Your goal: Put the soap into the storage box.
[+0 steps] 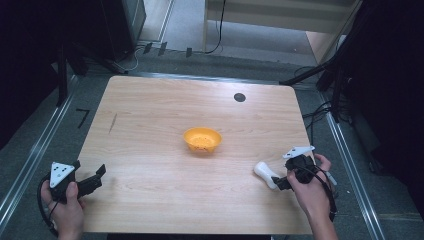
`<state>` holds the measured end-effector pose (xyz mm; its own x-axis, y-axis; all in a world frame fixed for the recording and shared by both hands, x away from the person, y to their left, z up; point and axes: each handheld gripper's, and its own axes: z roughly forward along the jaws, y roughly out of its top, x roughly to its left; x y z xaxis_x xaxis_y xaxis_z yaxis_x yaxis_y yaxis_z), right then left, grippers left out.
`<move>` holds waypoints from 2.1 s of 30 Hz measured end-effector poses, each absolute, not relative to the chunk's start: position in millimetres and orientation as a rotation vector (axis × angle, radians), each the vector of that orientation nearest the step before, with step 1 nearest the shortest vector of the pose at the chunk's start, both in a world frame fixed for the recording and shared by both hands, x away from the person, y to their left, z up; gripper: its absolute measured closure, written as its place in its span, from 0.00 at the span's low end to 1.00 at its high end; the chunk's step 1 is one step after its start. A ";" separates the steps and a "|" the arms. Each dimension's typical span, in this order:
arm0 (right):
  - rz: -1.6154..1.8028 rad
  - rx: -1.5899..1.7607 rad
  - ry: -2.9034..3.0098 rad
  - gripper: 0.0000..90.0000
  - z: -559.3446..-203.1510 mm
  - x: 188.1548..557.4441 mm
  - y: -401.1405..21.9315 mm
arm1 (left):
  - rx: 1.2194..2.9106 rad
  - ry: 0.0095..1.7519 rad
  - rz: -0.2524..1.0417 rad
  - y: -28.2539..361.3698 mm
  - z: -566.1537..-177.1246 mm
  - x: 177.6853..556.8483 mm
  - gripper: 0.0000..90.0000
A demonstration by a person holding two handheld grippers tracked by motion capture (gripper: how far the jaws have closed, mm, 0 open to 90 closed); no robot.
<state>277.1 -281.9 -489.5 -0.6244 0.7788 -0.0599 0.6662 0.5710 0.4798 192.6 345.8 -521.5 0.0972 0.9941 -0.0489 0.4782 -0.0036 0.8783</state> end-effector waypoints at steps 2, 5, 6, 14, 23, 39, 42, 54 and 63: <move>0.612 1.198 2.542 0.08 -489.6 278.0 -280.7 | 1.593 1.488 0.832 345.9 -521.5 192.7 0.15; 0.593 1.230 2.563 0.08 -490.7 280.7 -275.1 | 1.593 1.488 0.832 345.8 -521.5 192.7 0.15; 0.593 1.230 2.563 0.08 -490.7 280.7 -275.1 | 1.593 1.488 0.832 345.8 -521.5 192.7 0.15; 0.545 1.267 2.583 0.08 -491.5 283.8 -257.5 | 1.595 1.490 0.829 346.2 -521.4 192.7 0.15; 0.473 1.311 2.594 0.17 -497.6 289.5 -241.5 | 1.594 1.493 0.825 346.6 -521.4 193.1 0.15; 0.455 1.353 2.667 0.51 -511.4 296.0 -235.2 | 1.586 1.490 0.823 346.8 -521.5 193.2 0.15; 0.449 1.346 2.676 0.55 -510.8 296.4 -235.2 | 1.589 1.489 0.823 346.9 -521.4 193.2 0.15; 0.451 1.317 2.695 0.55 -510.7 295.2 -236.6 | 1.588 1.489 0.826 346.4 -521.5 192.9 0.15; 0.454 1.282 2.717 0.56 -510.3 296.5 -237.1 | 1.587 1.489 0.827 346.4 -521.4 192.8 0.15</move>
<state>296.5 -237.1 -510.3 -0.6397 0.7679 0.0334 0.7370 0.6005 0.3101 192.8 346.4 -521.4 0.0971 0.9937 -0.0563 0.4775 0.0031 0.8786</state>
